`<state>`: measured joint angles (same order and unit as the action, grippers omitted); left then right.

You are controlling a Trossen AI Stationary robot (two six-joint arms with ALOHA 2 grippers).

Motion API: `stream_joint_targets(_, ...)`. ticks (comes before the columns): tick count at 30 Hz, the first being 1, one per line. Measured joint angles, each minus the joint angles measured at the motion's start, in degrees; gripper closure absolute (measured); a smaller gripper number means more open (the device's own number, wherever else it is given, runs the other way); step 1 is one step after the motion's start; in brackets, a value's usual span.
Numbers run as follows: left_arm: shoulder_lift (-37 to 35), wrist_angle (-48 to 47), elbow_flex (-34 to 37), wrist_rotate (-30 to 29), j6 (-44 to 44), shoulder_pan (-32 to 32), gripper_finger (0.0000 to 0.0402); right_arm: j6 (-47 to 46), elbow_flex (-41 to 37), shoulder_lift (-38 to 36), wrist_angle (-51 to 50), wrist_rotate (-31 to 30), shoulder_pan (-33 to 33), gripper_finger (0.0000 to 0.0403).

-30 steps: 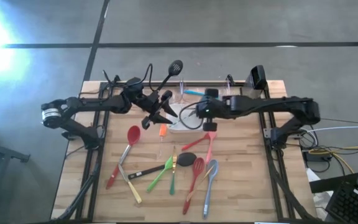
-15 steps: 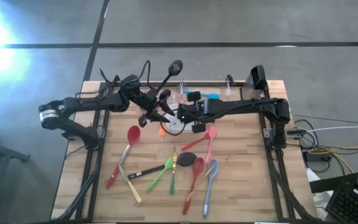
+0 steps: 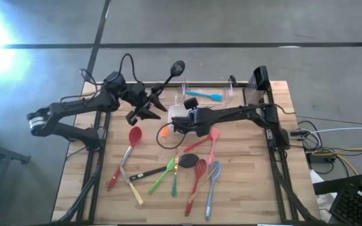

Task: Pick & Place Kitchen Items
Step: Put the silver table knife into the white bin

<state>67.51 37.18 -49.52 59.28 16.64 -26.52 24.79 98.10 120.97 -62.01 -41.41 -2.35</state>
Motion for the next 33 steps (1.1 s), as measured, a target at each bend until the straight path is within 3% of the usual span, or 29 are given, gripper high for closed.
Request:
stream_joint_targets(27,-0.74,-0.38,0.13,-0.38,0.48,-0.02,0.0232,0.07,1.88,2.94,-0.21,1.59,1.1,0.0392)
stream_joint_targets(33,-0.7,-0.38,0.13,-0.38,0.48,-0.02,0.0232,0.91,1.88,2.94,-0.14,4.45,1.01,0.0389)
